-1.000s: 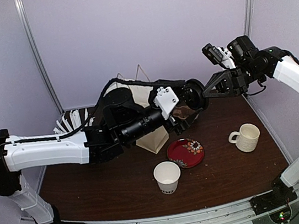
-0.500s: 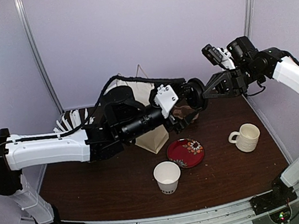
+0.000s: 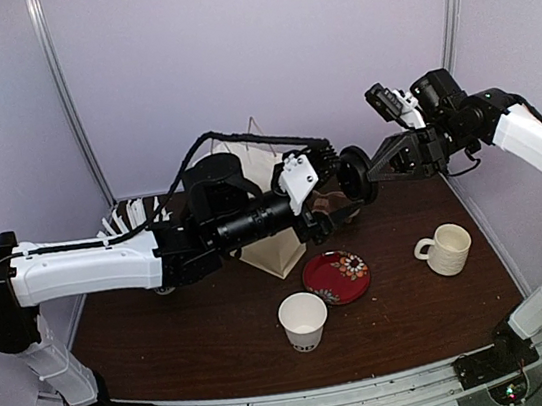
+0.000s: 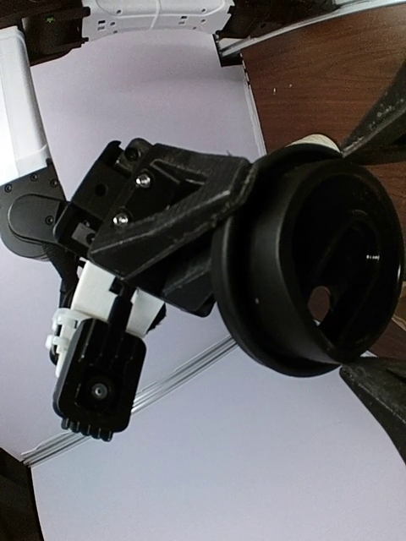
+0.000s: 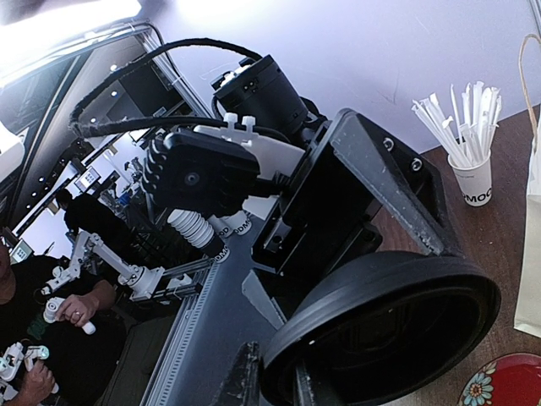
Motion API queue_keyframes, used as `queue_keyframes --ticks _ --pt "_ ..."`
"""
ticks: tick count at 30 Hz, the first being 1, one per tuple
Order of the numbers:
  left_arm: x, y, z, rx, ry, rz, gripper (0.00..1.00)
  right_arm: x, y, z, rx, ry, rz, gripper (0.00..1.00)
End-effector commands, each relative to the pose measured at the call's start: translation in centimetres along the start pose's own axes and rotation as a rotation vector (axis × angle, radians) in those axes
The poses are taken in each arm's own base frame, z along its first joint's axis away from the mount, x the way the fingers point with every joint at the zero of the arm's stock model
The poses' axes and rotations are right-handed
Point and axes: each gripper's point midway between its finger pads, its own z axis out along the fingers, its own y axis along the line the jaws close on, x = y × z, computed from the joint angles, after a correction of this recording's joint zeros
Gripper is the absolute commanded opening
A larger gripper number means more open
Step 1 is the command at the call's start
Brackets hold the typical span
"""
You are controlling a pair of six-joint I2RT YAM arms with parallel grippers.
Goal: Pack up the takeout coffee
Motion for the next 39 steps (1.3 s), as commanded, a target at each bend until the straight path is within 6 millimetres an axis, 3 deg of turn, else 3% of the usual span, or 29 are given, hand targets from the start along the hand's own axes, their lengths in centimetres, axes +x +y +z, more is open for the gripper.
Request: queue_keyframes --ticks 1,13,28,30,35,39 --pt "-1.4 0.8 0.0 -0.007 -0.047 -0.023 0.82 -0.2 0.9 0.1 -0.026 -0.008 -0.026 0.13" --pt "-1.2 1.5 0.2 -0.016 -0.054 -0.042 0.89 -0.2 1.0 0.1 -0.04 -0.011 -0.016 0.13" --pt "-1.3 0.4 0.6 0.064 -0.048 -0.03 0.76 -0.3 0.7 0.2 -0.047 -0.014 -0.004 0.14" --pt "-1.2 0.5 0.5 0.06 -0.039 -0.031 0.74 -0.2 0.6 0.2 -0.04 -0.013 -0.003 0.18" --pt "-0.5 0.6 -0.5 0.055 0.024 -0.027 0.71 0.0 -0.5 -0.4 0.024 -0.013 0.02 0.39" --pt "0.7 0.2 -2.1 0.086 0.14 -0.035 0.71 -0.8 -2.0 -2.7 0.155 -0.042 0.028 0.5"
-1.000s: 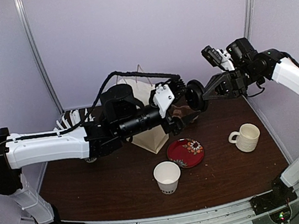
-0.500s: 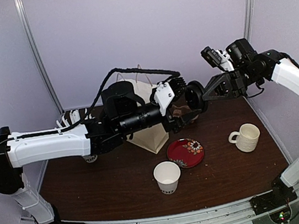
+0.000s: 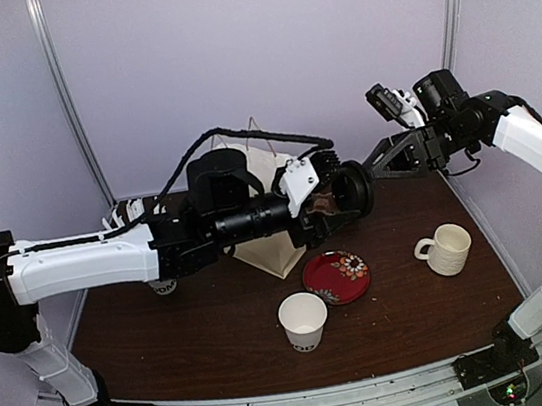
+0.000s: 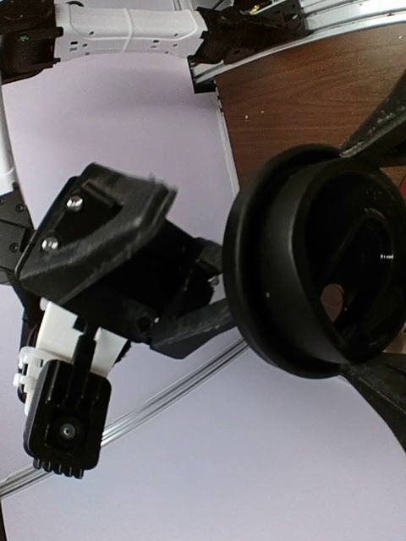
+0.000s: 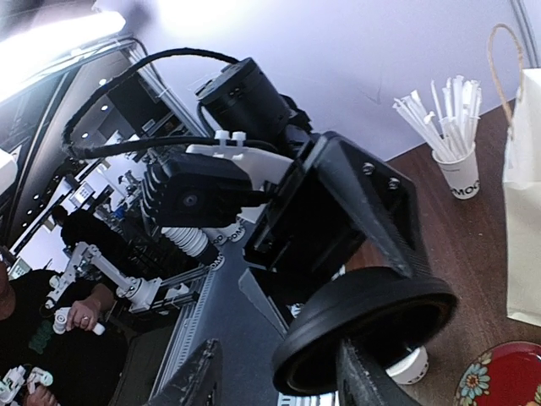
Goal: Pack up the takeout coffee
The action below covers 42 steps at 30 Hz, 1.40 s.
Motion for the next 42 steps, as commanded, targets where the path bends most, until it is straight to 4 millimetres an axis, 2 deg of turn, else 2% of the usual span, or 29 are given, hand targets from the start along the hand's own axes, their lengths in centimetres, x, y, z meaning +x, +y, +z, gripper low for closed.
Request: queue_keyframes --ticks 1,5,7,12,15,18,21,29,36,42 --pt "-0.5 0.6 -2.6 0.009 0.095 -0.004 0.71 -0.7 -2.2 -2.7 0.21 -0.022 -0.011 0.51" --pt "1.7 -0.7 -4.8 0.08 0.284 -0.062 0.71 1.7 -9.0 -6.5 0.66 0.103 -0.035 0.51" --pt "2.1 -1.2 -6.0 0.113 0.374 -0.095 0.71 3.0 -11.0 -7.8 0.776 0.153 -0.036 0.5" --pt "4.8 -4.4 -8.2 0.223 0.64 -0.106 0.71 4.8 -11.1 -7.1 0.72 0.208 -0.032 0.5" --pt "7.4 -6.3 -9.7 0.296 0.841 -0.098 0.71 6.0 -11.7 -7.1 0.725 0.221 -0.015 0.5" --pt "9.9 -7.7 -10.5 0.343 0.992 -0.065 0.68 7.4 -12.5 -6.5 0.692 0.221 0.011 0.51" --pt "11.4 -8.9 -10.6 0.385 1.066 -0.058 0.68 8.7 -13.2 -5.8 0.653 0.217 0.034 0.51" --pt "12.8 -10.0 -9.5 0.413 1.13 -0.073 0.68 10.4 -13.4 -5.2 0.619 0.212 0.037 0.51" --pt "14.4 -10.0 -8.3 0.391 1.176 -0.064 0.69 11.2 -14.0 -5.2 0.63 0.213 0.048 0.51" --pt "14.7 -10.9 -7.8 0.427 1.198 -0.099 0.69 11.9 -14.2 -4.9 0.61 0.213 0.057 0.51"
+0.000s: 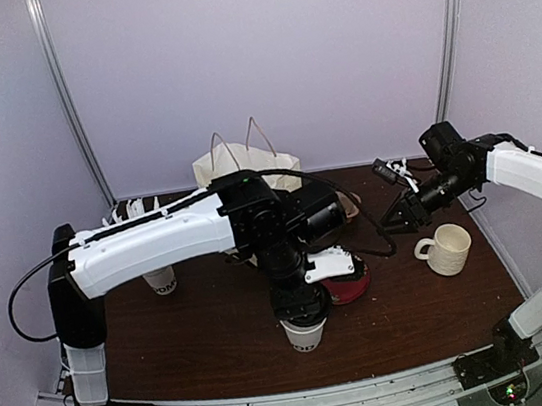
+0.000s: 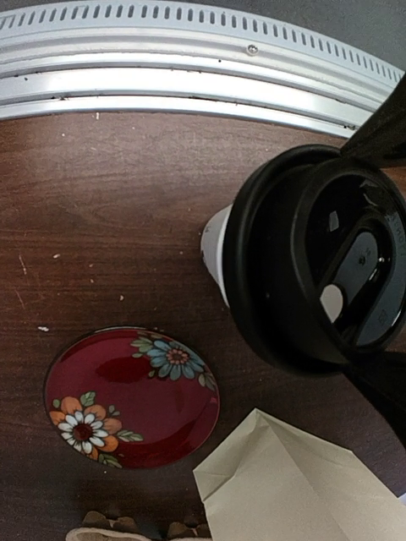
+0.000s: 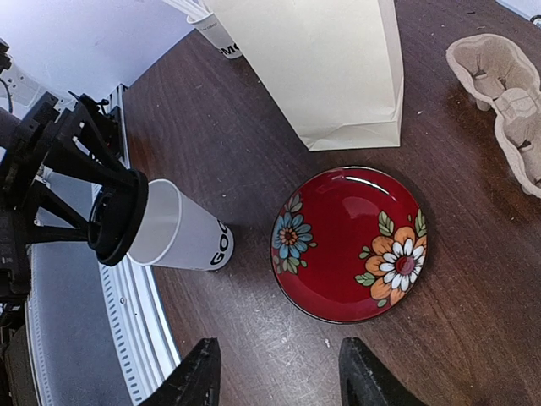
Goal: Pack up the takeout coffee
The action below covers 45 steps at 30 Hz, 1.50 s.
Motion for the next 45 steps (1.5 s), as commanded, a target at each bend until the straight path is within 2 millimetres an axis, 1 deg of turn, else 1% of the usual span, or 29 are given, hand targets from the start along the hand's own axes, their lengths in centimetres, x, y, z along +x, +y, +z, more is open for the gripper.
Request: queue_keyframes --ticks 1,8,21,26,27,29,45 --pt "0.0 -0.7 0.2 0.034 0.023 -0.017 0.69 -0.3 0.5 0.0 -0.012 -0.026 -0.034 0.51" --pt "0.8 -0.2 0.9 0.022 0.067 -0.056 0.7 -0.1 0.6 0.0 -0.014 -0.024 -0.043 0.51" --pt "0.5 0.8 1.9 0.033 0.059 -0.087 0.7 0.1 0.6 0.1 -0.02 -0.018 -0.042 0.51" --pt "0.4 0.6 2.2 0.054 0.058 -0.092 0.7 0.2 0.6 0.1 -0.019 -0.017 -0.042 0.51" --pt "0.2 0.2 2.3 0.079 0.05 -0.093 0.7 0.2 0.7 0.1 -0.02 -0.017 -0.044 0.51" --pt "0.1 0.0 2.4 0.092 0.049 -0.091 0.7 0.3 0.6 0.1 -0.019 -0.015 -0.043 0.51" --pt "0.2 0.1 3.9 0.095 0.077 -0.09 0.7 0.5 0.7 0.2 -0.024 -0.012 -0.041 0.51"
